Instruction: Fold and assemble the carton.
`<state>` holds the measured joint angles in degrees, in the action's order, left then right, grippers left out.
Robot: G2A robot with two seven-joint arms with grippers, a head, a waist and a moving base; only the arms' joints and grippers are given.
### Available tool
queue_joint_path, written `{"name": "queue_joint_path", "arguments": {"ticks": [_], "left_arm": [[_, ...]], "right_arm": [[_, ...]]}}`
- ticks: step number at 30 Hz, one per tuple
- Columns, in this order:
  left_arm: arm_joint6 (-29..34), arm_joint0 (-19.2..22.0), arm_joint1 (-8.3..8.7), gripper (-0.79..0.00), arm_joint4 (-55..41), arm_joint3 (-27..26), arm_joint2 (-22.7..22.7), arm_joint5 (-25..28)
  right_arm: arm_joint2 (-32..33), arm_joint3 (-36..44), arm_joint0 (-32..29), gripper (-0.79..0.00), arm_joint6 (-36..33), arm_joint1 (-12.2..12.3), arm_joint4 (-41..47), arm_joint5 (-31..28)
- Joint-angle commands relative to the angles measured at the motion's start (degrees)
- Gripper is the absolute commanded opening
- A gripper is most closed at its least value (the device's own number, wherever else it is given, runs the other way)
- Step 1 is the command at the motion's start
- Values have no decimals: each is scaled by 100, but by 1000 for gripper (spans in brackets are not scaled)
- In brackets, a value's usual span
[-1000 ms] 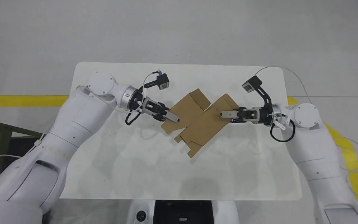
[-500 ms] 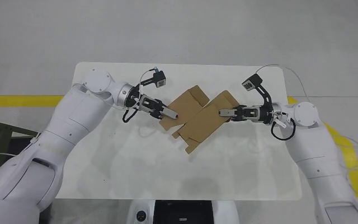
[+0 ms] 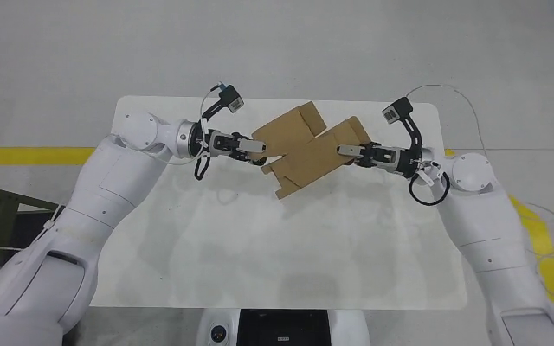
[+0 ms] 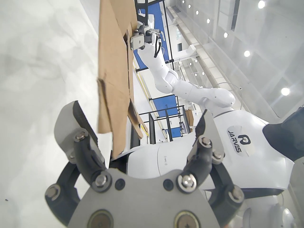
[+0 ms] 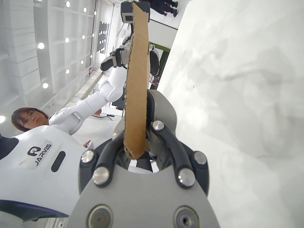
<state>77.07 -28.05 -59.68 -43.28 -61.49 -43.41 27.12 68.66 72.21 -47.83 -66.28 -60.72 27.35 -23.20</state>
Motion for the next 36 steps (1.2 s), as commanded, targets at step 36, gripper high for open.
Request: {"name": "queue_joint_path", "arguments": {"ticks": [36], "left_arm": [[-823,-167,-100,0,593,-292,-791,95]], "right_arm": [[-37,-7,62,-785,1033,-44,-872,23]]}}
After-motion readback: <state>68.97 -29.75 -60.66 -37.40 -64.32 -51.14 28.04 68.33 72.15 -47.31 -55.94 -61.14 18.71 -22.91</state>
